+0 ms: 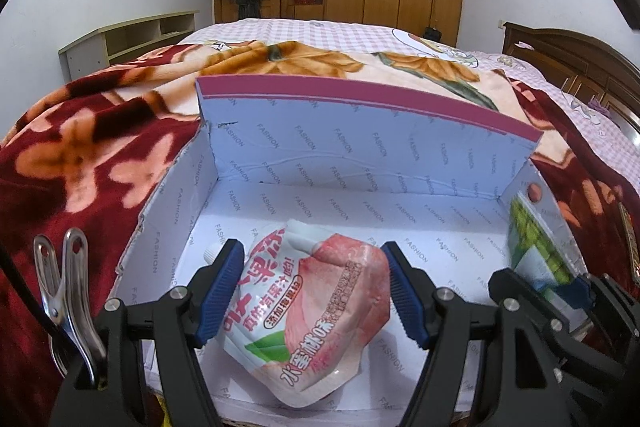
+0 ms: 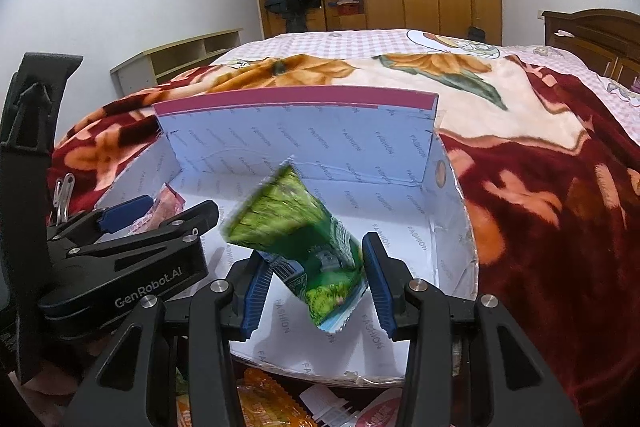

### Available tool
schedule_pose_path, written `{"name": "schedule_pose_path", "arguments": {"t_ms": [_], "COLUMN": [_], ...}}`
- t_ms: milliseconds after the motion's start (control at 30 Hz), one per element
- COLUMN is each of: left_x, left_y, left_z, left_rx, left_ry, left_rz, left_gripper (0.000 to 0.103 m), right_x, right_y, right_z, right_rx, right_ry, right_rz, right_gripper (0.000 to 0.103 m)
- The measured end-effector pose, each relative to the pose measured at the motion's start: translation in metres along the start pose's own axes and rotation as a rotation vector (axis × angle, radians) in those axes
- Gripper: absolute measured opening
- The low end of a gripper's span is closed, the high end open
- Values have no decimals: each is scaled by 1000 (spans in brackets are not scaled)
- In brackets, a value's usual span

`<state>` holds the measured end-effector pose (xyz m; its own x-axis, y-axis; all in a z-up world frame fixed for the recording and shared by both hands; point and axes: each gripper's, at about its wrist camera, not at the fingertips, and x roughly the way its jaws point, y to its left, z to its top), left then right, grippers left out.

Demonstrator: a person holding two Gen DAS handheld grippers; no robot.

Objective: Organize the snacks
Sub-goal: 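Open the left tool on the pouch while the right tool releases the green bag in the box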

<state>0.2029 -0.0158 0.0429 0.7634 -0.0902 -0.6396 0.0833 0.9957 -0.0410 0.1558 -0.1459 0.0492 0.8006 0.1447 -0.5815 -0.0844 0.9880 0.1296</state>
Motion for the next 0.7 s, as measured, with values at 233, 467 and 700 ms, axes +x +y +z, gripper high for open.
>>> {"name": "schedule_pose_path", "arguments": {"t_ms": [233, 467, 700], "left_x": [-3, -20, -44], "left_y": [4, 7, 9], "left_z": [-1, 1, 1], "left_rx": [-11, -12, -13], "left_ry": [21, 0, -29], "left_rz": [-6, 2, 5], "left_gripper": [74, 74, 74], "right_x": [0, -9, -26], "right_y": [-1, -1, 6], "right_z": [-2, -1, 1], "right_rx": [4, 17, 3], "right_ry": [-4, -16, -43], "right_rz": [6, 30, 52], "right_gripper": [55, 62, 62]}}
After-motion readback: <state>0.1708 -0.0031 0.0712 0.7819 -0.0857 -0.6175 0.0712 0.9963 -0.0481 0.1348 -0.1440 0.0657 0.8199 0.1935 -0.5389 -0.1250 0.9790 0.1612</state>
